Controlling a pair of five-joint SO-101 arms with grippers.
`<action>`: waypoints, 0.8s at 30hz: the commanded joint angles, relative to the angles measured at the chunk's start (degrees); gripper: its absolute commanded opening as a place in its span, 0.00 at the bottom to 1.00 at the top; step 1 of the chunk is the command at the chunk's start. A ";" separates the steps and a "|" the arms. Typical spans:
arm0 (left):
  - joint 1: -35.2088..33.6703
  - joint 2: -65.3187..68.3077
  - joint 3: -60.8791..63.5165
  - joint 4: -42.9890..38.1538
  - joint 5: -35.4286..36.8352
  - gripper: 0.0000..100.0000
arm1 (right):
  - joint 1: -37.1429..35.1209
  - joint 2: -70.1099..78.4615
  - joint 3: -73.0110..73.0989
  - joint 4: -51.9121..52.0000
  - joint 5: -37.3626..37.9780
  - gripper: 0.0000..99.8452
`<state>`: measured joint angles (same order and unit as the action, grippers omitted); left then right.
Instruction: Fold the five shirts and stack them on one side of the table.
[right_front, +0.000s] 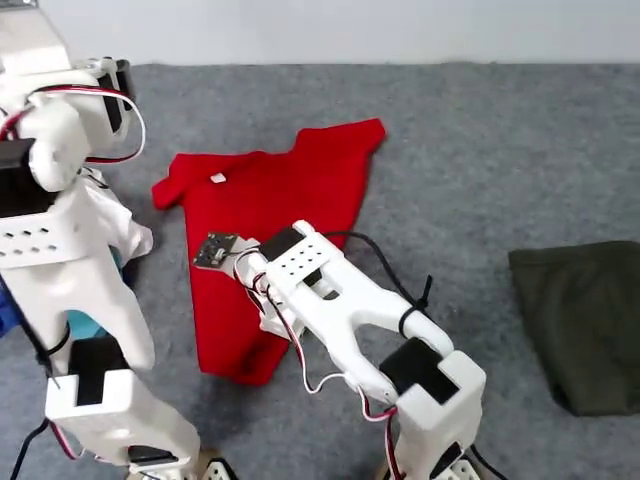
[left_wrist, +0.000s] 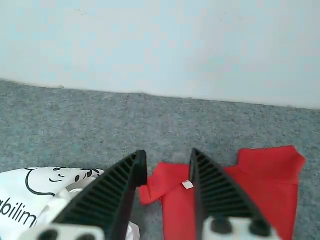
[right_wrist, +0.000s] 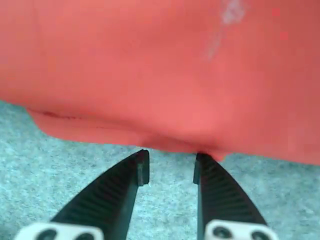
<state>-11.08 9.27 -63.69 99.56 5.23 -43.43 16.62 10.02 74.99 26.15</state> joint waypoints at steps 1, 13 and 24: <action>-0.09 -1.85 0.04 0.97 -0.44 0.14 | 0.40 2.24 -2.02 -1.54 0.26 0.16; 0.00 -1.85 0.04 0.97 -0.44 0.14 | 0.66 1.45 -2.46 -4.44 0.70 0.15; 0.00 -1.85 0.04 0.97 -0.44 0.14 | 0.22 -4.97 -2.37 4.00 2.64 0.16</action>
<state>-11.16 9.27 -63.69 99.56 5.23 -43.43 15.38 9.14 77.98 27.65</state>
